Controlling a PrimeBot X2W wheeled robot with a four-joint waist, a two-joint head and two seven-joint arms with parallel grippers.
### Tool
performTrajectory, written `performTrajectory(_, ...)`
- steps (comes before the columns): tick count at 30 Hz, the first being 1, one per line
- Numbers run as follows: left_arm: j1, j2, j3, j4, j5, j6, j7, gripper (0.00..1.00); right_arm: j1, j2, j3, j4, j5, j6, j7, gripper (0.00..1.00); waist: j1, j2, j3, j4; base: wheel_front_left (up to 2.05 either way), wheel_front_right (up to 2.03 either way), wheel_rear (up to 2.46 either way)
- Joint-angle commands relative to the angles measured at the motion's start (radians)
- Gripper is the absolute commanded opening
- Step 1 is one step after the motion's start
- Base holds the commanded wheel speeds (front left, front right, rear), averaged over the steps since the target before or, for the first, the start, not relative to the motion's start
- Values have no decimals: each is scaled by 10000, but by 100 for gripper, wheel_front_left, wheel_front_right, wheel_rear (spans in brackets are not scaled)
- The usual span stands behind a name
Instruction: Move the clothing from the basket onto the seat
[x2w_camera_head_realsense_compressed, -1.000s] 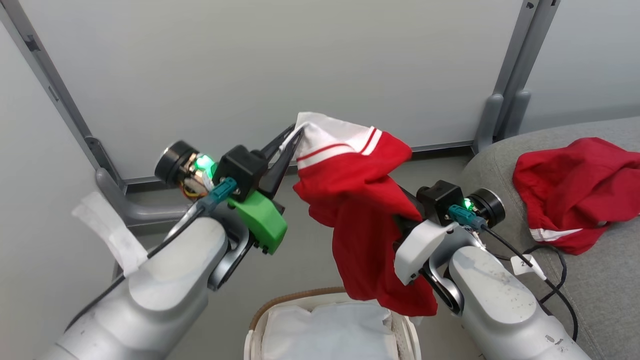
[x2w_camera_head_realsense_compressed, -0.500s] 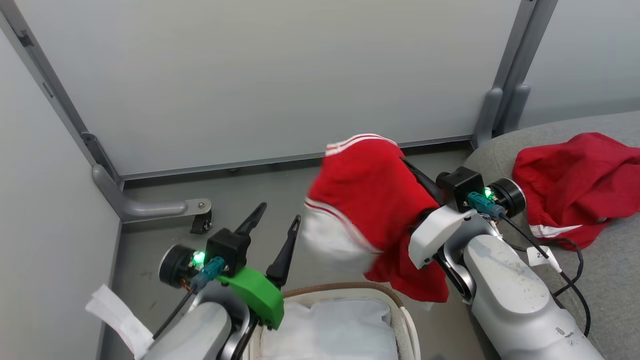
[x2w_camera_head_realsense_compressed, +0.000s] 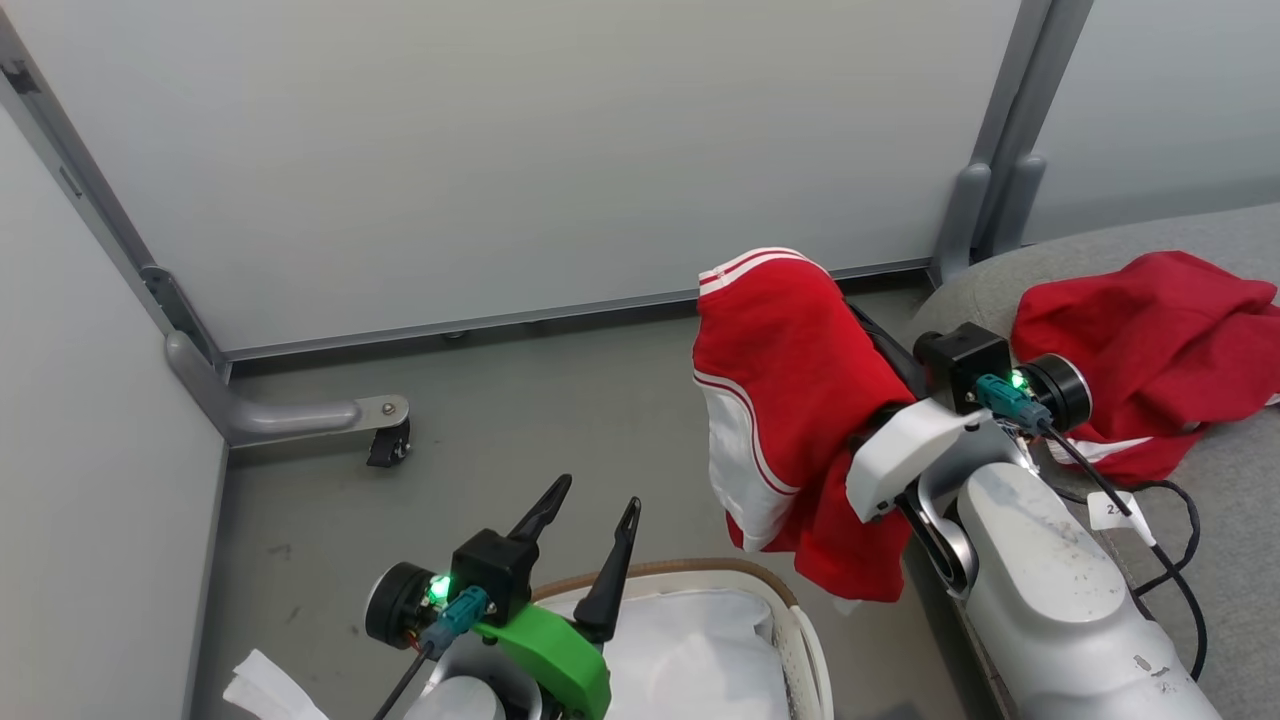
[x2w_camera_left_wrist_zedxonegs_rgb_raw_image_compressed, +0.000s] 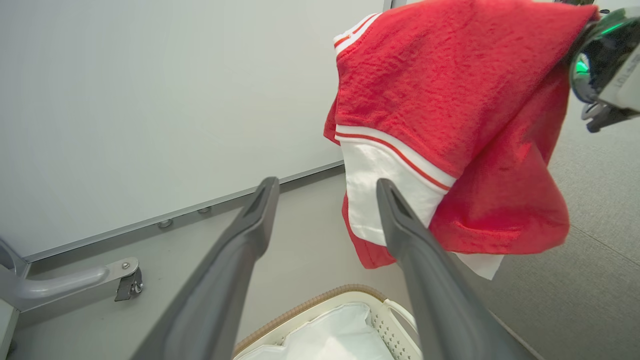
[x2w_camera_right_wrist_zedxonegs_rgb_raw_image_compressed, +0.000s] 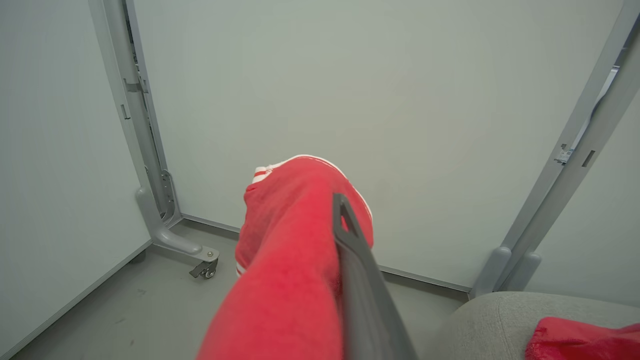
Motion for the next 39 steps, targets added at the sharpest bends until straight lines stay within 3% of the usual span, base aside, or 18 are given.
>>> performTrajectory(1, 169, -64, 153, 46, 191, -74, -6, 100, 56, -33, -77, -71, -52, -11, -19, 0, 0, 0, 42, -90, 0, 0, 0)
performTrajectory(10, 475, -393, 907, -69, 832, -373, -5, 100, 166, -38, -512, -167, -355, -11, -19, 0, 0, 0, 210, -699, 0, 0, 0)
performTrajectory(19, 564, -559, 1574, -446, 1430, -613, -5, 100, 244, -36, -1389, -455, -1284, -11, -21, 0, 0, 0, 736, -2467, 0, 0, 0)
performTrajectory(27, -27, -697, 1518, -481, 1955, -869, -5, 100, 89, -24, -2278, -685, -1900, -11, -21, 0, 0, 0, 1529, -3696, 0, 0, 0)
performTrajectory(33, -315, -748, 1291, -367, 2141, -1005, -5, 100, -34, -22, -2554, -803, -1950, -11, -21, 0, 0, 0, 1946, -4106, 0, 0, 0)
performTrajectory(39, -510, -705, 1137, -336, 2291, -1069, -5, 100, -483, -33, -2702, -864, -2136, -11, -21, 0, 0, 0, 2292, -4068, 0, 0, 0)
